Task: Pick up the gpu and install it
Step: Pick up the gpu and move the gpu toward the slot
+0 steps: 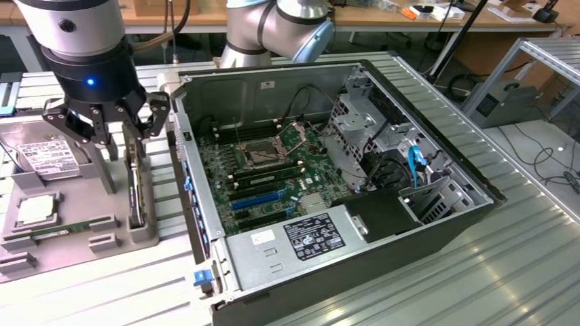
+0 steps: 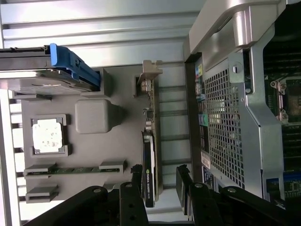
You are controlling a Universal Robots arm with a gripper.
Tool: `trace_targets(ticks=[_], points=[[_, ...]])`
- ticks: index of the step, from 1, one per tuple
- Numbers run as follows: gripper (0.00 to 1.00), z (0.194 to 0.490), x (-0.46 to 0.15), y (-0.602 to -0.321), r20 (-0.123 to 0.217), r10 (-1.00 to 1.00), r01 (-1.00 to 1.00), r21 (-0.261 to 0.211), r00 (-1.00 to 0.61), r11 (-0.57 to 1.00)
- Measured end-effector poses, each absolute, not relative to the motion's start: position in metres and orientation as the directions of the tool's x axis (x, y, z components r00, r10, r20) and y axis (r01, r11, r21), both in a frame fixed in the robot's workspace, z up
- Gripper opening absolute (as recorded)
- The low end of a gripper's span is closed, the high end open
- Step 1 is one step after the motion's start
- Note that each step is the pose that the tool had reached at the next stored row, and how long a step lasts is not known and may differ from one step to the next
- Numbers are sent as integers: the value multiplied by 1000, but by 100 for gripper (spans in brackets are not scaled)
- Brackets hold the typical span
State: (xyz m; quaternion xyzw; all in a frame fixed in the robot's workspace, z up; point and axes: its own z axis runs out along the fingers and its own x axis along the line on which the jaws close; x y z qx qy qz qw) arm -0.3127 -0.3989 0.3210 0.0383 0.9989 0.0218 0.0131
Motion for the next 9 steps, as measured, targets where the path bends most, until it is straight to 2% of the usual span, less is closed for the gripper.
trace_targets(ticks=[9], points=[[42, 316, -313, -399, -24, 77, 76, 45, -997, 996]])
